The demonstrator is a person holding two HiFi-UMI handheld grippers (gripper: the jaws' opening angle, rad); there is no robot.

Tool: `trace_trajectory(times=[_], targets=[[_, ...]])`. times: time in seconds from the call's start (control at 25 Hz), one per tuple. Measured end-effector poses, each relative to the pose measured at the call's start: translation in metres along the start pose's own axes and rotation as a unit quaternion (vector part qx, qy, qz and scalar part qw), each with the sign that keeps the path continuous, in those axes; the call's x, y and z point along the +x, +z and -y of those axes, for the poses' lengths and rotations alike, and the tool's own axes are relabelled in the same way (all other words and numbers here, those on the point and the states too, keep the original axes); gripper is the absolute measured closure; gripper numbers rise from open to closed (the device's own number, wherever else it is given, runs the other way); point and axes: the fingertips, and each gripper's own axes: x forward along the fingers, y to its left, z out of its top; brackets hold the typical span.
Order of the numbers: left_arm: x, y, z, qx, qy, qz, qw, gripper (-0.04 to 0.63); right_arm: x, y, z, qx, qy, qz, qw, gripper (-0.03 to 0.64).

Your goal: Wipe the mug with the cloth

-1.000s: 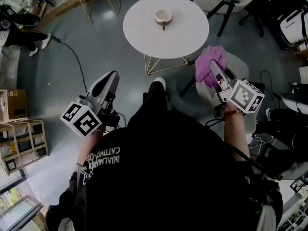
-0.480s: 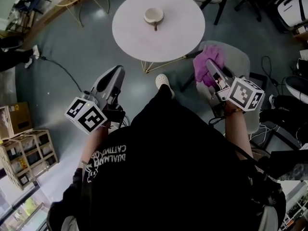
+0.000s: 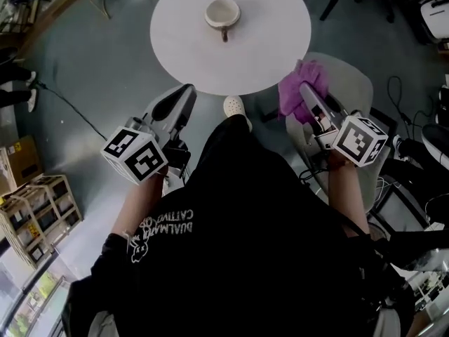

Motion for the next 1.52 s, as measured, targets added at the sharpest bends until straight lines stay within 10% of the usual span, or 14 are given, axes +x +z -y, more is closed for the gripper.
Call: trace_trajectory(times=[0.6,1.2,1.52], targets=[[0.106,-0.048,-0.039,0.002,0.047,-0.132,0.9901,0.419,0.041,0.001,0.045,0.055,0.0,-0.044,0.997,0.556],[0.18,-0.034,-0.116,0.034,0.088,-0.201,0.9749,0.39,0.15,-0.03,0.016,0.041,0.086,-0.204,0.974,0.555],[0.184,-0.037,-0.111,0.037,0.07,-0.224,0.9713,0.436,0.155,-0.039,-0.018,-0.085,0.207,-0.228,0.948,0.555]])
